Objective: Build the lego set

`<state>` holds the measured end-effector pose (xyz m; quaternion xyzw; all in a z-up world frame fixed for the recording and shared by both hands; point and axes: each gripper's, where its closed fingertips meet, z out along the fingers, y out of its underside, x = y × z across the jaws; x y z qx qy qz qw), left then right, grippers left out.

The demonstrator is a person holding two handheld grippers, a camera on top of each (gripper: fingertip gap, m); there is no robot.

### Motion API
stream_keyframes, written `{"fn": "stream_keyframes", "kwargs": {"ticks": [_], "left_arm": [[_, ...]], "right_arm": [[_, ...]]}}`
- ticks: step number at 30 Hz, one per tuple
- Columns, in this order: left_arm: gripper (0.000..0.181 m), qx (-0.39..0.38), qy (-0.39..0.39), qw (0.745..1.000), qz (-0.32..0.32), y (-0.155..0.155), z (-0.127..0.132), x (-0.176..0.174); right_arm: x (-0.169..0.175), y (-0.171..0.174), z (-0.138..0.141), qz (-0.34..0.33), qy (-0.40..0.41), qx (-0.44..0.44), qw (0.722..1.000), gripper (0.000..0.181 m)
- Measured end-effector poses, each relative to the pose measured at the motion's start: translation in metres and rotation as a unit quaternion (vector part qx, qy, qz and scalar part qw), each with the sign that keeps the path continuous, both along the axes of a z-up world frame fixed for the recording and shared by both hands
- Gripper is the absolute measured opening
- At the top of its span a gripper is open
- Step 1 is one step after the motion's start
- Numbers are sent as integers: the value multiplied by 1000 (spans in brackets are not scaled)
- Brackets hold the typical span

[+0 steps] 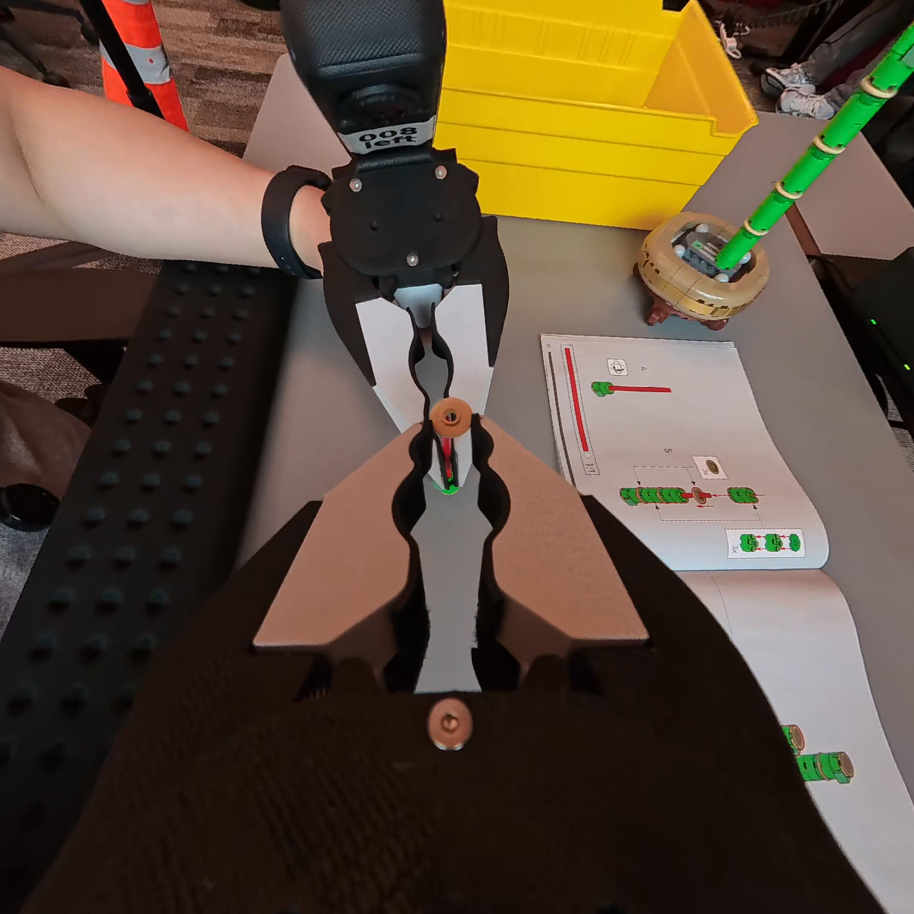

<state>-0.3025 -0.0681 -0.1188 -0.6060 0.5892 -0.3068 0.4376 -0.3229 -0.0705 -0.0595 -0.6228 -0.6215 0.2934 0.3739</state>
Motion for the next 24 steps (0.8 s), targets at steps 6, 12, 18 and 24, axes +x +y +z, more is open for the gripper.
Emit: {"fn": "stream_keyframes", "kwargs": {"ticks": [6,12,18,24], "left_arm": [[1,9,6,1000,2,-1,-1,1],[1,24,-6,1000,2,-3,9,1],[1,27,-30,999,3,-5,23,-2],[1,13,-34,999,0,-7,28,-4]], "right_arm": [[-1,-4,-1,7,-6,-2,1000,14],[-2,-7,0,9,-11,3,1000,14],[-6,-4,9,-6,6,50,999,28],[-10,-14,31,10,123,-7,992,20]]}}
